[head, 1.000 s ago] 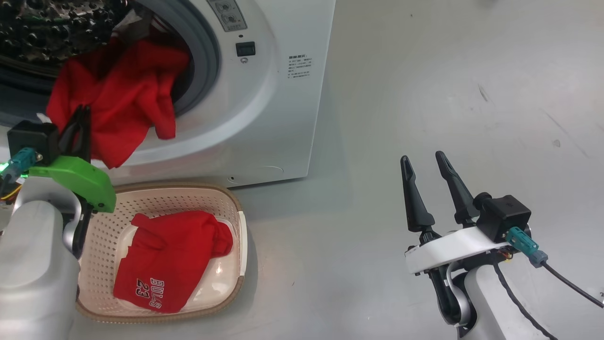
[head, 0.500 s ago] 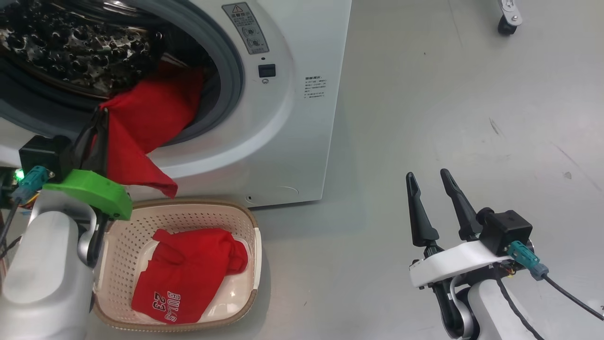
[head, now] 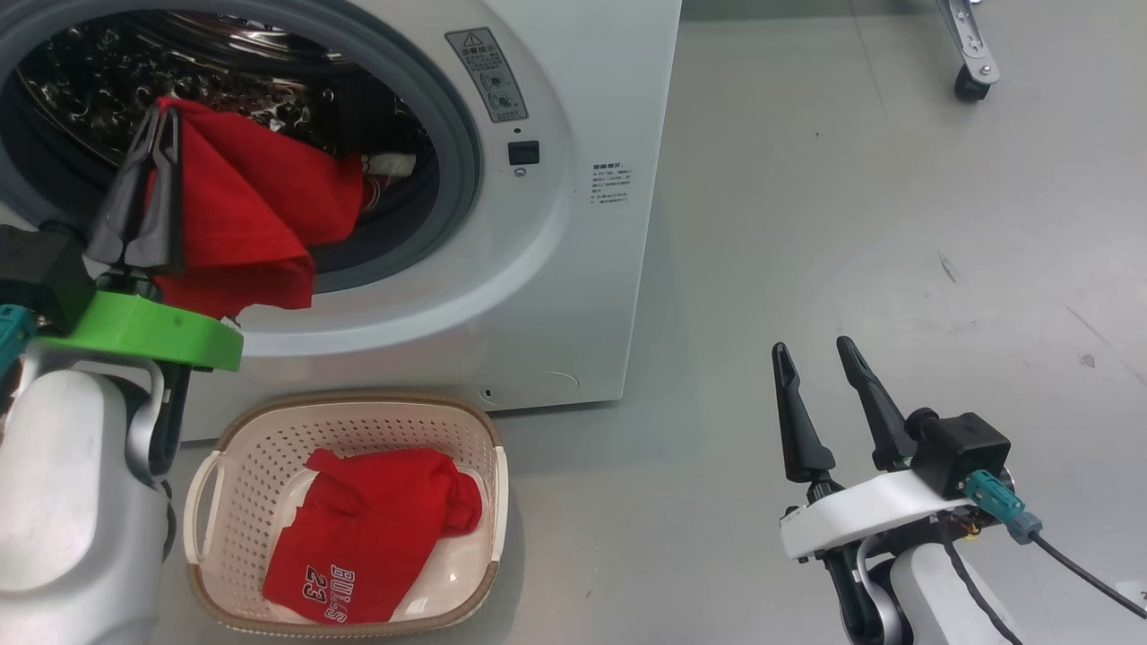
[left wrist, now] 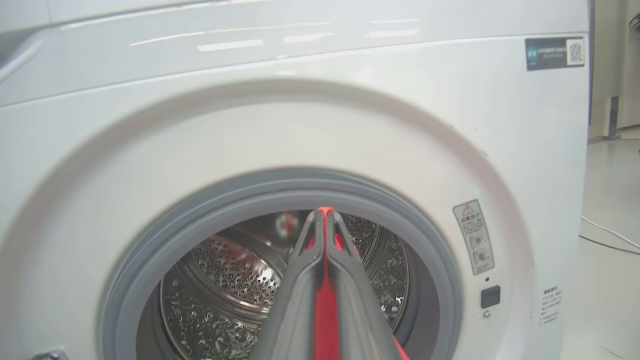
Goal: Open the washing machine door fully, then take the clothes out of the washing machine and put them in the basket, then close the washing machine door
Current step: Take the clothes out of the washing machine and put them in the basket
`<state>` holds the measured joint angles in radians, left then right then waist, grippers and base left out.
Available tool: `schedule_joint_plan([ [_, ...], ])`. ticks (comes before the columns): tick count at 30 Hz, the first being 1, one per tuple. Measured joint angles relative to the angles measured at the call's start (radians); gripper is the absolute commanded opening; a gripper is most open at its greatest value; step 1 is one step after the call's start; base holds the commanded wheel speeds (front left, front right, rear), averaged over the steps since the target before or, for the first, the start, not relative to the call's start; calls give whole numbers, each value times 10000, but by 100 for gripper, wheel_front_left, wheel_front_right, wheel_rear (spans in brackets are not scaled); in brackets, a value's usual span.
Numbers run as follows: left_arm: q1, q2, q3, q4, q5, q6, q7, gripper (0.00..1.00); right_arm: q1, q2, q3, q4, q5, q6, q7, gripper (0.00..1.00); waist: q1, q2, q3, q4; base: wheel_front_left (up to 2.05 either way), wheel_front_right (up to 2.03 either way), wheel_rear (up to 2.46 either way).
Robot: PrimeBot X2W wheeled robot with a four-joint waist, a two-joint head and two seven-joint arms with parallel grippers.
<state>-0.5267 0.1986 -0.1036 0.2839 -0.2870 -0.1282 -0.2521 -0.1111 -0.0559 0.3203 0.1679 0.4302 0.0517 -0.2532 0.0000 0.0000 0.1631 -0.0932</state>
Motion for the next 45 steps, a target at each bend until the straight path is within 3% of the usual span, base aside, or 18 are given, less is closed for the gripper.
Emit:
schedule_joint_plan([
  [6,4,-94,274,-1338,102,-2,-2,0,6,0,21,0,0,63,0,100,0,0,-56,32,0,0,0],
  [16,564,-222,301,-2243,255,-2,-50,0,45,2,38,0,0,84,0,100,0,0,-145,24,0,0,0],
  [30,2403,-199,-341,-1141,-29,-2,324,0,162,4,73,-173,0,84,0,100,0,0,253,-13,0,0,0],
  [45,2651,307,-665,-128,33,-2,851,0,-90,10,217,-447,-52,79,0,100,0,0,1297,-247,0,0,0],
])
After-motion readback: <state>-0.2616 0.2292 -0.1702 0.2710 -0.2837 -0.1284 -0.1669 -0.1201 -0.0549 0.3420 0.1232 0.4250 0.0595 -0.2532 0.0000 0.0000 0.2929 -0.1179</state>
